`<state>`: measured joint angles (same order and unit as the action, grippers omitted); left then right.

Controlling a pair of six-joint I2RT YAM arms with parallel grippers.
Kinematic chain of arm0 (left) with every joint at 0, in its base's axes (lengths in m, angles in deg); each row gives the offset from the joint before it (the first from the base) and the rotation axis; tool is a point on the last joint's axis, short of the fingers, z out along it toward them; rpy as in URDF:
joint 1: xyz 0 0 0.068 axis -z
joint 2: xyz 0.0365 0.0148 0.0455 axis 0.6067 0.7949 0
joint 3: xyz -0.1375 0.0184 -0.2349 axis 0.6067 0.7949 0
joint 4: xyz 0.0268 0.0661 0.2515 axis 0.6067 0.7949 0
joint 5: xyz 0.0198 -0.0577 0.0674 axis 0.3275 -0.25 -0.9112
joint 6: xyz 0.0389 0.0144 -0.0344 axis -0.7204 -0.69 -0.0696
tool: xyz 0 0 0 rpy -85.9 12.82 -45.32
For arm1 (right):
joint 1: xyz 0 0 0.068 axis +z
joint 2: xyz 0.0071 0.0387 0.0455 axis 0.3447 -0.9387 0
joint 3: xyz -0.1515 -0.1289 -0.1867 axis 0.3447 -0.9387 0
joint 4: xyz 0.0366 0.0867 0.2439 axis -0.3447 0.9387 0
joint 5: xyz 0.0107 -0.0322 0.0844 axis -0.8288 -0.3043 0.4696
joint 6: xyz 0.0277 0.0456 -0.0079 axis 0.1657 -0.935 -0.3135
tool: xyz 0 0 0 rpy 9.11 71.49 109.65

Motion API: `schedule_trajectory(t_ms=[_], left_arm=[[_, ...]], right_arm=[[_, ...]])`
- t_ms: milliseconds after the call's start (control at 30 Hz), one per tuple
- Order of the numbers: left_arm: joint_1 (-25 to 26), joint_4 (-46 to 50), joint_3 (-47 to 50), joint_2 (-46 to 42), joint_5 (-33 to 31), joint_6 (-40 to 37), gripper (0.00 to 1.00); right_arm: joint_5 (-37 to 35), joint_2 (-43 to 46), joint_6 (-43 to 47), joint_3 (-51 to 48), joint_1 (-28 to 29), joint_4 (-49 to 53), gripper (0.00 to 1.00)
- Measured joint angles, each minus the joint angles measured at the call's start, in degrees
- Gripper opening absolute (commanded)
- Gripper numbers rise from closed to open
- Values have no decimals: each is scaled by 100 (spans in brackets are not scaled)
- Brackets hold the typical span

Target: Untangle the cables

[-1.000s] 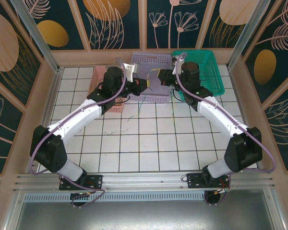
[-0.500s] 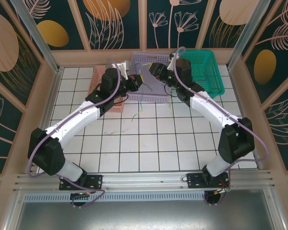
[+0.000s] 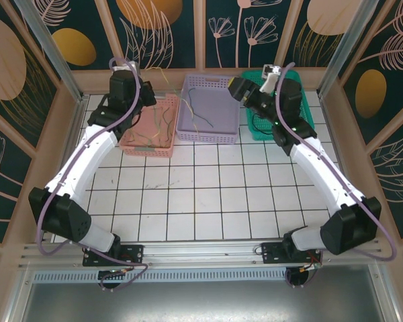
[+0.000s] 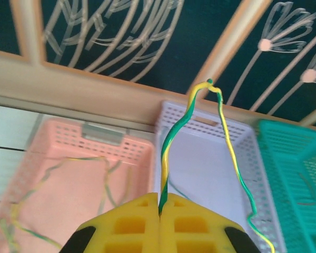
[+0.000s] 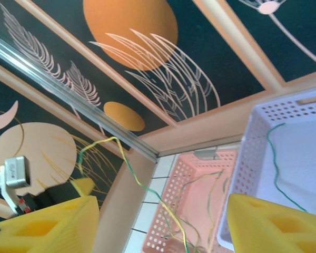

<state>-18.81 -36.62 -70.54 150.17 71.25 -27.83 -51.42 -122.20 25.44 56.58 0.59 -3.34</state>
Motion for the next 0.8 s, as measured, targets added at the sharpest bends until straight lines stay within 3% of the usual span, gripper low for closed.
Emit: schedule_trajectory(t_ms=[300,600,800], left_arm=[[-645,874,-1412,1043,-688,-745,0],[-938,1572,-2599,2664,-664,-1115,0],[-977,1696,-2809,3314,-588,-1132,0]], right_arm=[[188,129,-11,-533,-98,291,64],[179,129,-39,-568,-26,424,64],[116,175,-142,-710,70,476,63]])
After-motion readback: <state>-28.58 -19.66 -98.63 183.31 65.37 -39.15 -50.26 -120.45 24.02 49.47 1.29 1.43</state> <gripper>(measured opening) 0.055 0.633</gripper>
